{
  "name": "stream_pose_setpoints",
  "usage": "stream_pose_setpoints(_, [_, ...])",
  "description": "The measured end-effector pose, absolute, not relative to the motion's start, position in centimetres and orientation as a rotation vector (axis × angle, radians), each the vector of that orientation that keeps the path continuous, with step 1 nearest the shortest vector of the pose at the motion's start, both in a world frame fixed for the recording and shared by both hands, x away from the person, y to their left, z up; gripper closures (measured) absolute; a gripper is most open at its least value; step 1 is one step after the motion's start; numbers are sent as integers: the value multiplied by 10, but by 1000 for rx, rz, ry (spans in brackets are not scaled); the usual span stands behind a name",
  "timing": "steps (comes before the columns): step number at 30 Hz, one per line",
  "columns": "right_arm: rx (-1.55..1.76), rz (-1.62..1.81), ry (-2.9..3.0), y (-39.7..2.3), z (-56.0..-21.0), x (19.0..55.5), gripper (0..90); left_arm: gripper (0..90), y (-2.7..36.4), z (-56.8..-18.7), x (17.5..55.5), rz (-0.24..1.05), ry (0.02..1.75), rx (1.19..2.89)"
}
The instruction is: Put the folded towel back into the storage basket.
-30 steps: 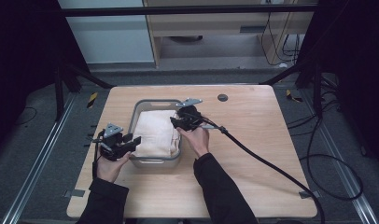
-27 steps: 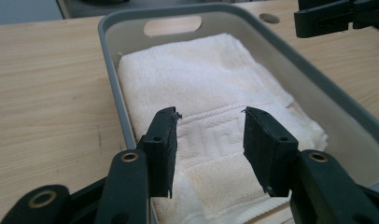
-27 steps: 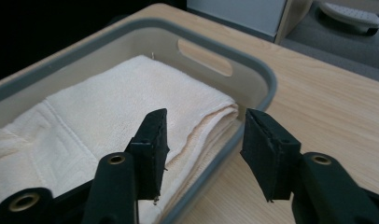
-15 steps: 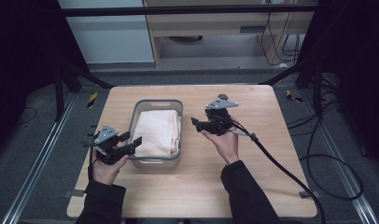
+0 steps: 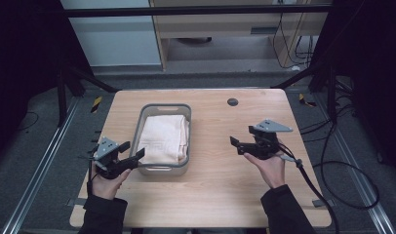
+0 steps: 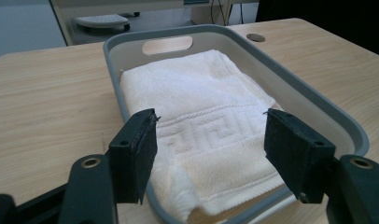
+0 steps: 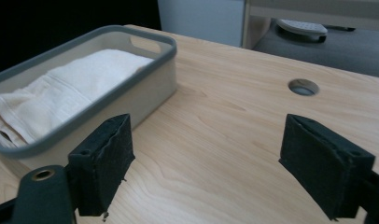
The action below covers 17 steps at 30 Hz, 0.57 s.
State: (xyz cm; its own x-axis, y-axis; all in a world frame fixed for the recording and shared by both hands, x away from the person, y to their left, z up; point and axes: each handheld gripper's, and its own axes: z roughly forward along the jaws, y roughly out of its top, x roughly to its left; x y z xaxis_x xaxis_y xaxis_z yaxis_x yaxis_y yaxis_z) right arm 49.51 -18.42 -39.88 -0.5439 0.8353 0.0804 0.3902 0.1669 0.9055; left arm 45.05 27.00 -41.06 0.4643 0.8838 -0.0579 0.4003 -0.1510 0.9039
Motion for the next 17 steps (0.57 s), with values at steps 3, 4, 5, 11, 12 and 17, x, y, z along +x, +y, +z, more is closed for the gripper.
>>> stream_pose_setpoints(3, [1189, 1361, 1991, -203, -408, 484, 152, 322, 277, -414, 444, 644, 1099, 1744])
stream_pose_setpoints(4, [1196, 1360, 1984, -210, -412, 481, 149, 319, 279, -415, 441, 649, 1097, 1744])
stream_pose_setpoints(5, [1203, 1356, 1980, -216, -415, 477, 145, 316, 281, -416, 440, 654, 1097, 1742])
stream_pose_setpoints(11, [1259, 1329, 1943, -248, -435, 460, 127, 260, 292, -424, 432, 694, 1092, 1735])
stream_pose_setpoints(12, [1268, 1324, 1936, -252, -439, 457, 122, 255, 295, -426, 431, 706, 1091, 1733])
stream_pose_setpoints(17, [1308, 1282, 1918, -274, -460, 446, 115, 213, 309, -436, 423, 724, 1099, 1726])
